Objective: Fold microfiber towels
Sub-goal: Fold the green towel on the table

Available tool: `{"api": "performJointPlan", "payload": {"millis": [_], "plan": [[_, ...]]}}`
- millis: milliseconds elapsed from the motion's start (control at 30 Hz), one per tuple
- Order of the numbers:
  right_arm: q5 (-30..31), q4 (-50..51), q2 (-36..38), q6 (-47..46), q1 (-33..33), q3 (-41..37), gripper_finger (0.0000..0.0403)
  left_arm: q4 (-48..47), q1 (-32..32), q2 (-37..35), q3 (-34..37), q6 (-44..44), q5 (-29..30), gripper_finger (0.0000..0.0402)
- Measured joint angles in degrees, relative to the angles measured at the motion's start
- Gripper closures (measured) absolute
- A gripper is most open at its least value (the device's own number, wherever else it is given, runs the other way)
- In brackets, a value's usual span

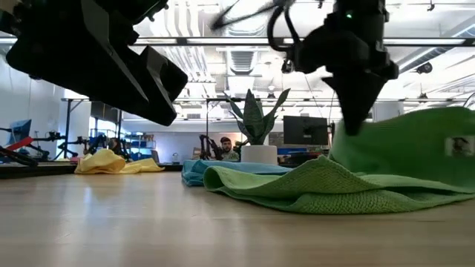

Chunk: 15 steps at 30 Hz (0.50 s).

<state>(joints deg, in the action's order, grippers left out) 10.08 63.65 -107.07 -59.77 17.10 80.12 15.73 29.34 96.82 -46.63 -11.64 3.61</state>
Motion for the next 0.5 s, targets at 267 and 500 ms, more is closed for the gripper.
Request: {"api": "performJointPlan", "payload": {"millis": [267,500], "plan": [[-4.03,-1.38,0.00,0.54,0.53,3.07,0.0394,4.63,-0.34,0.48,0.42,0.52,9.40,0.0290],[-4.57,-0.70,0.07,4.26,0.86,6.63,0.0394,14.96,-4.06,7.61,-1.43,4.66,19.24,0.0290]]}}
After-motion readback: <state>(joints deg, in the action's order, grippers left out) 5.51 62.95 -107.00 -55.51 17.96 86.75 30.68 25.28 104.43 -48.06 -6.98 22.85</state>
